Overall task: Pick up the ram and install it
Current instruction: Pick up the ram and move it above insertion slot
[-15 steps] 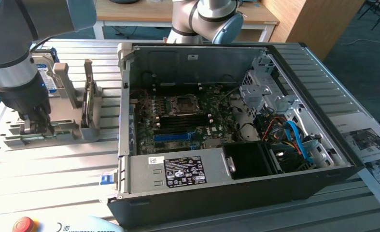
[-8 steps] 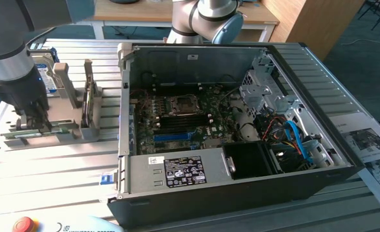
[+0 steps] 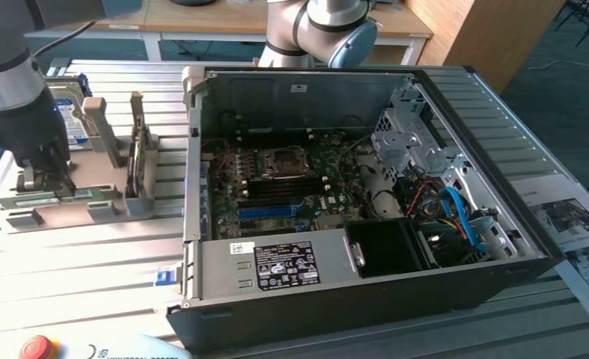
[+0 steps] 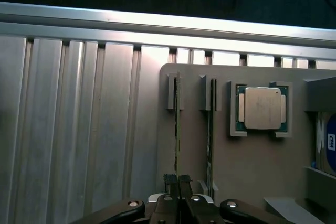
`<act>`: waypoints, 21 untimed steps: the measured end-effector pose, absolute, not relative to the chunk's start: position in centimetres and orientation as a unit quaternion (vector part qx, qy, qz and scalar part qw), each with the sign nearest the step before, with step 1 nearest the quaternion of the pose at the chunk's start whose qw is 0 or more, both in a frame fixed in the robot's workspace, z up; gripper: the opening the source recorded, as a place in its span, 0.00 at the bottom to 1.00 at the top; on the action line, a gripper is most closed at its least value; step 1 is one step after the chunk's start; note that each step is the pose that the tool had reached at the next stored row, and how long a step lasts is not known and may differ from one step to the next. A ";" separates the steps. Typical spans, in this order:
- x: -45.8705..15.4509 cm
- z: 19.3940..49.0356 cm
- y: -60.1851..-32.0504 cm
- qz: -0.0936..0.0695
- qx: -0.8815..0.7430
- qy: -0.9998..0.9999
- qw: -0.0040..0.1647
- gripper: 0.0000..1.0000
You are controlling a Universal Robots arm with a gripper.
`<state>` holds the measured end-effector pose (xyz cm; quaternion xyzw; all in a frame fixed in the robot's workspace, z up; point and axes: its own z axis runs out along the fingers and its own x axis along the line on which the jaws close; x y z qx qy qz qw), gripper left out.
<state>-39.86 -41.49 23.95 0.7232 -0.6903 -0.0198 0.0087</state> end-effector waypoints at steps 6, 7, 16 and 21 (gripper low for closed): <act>-39.9 25.9 -41.5 -0.020 0.723 -0.690 0.009 0.12; -39.9 26.2 -41.5 -0.020 0.723 -0.690 0.009 0.12; -39.9 29.2 -41.5 -0.020 0.723 -0.690 0.009 0.12; -39.9 30.8 -41.5 -0.020 0.723 -0.690 0.009 0.12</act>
